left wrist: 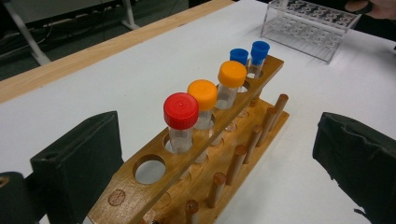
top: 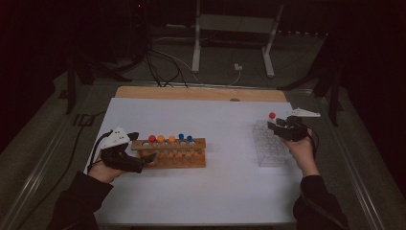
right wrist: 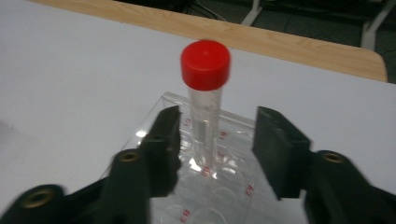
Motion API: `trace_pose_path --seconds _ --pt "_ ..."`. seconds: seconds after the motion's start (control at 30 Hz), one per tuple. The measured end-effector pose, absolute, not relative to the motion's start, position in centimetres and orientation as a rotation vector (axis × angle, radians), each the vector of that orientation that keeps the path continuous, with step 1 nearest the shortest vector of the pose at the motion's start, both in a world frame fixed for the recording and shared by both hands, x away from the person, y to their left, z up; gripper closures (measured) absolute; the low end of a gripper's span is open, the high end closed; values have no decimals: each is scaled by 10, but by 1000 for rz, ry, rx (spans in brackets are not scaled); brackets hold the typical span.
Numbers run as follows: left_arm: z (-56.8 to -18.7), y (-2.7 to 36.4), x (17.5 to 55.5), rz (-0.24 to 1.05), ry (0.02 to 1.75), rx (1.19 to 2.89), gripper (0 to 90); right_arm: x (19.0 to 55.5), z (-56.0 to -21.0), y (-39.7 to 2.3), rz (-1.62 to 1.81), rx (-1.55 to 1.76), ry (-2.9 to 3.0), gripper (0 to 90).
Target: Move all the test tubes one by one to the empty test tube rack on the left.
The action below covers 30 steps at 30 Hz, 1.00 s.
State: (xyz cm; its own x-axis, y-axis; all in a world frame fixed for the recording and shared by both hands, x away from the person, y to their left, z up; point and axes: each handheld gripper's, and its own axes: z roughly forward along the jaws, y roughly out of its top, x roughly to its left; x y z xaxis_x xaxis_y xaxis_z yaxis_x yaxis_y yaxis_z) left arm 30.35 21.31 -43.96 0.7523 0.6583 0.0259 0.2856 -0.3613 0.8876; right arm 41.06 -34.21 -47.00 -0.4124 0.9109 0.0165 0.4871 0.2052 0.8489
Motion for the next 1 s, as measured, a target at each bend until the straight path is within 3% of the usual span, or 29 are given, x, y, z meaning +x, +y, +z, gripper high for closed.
trace_pose_path --seconds 0.3,1.0 --pt "-439 214 303 472 718 1953 22 417 -472 -336 1117 1265 2023 727" --pt "-434 212 302 458 714 1965 22 398 -440 -339 1162 1175 1957 742"
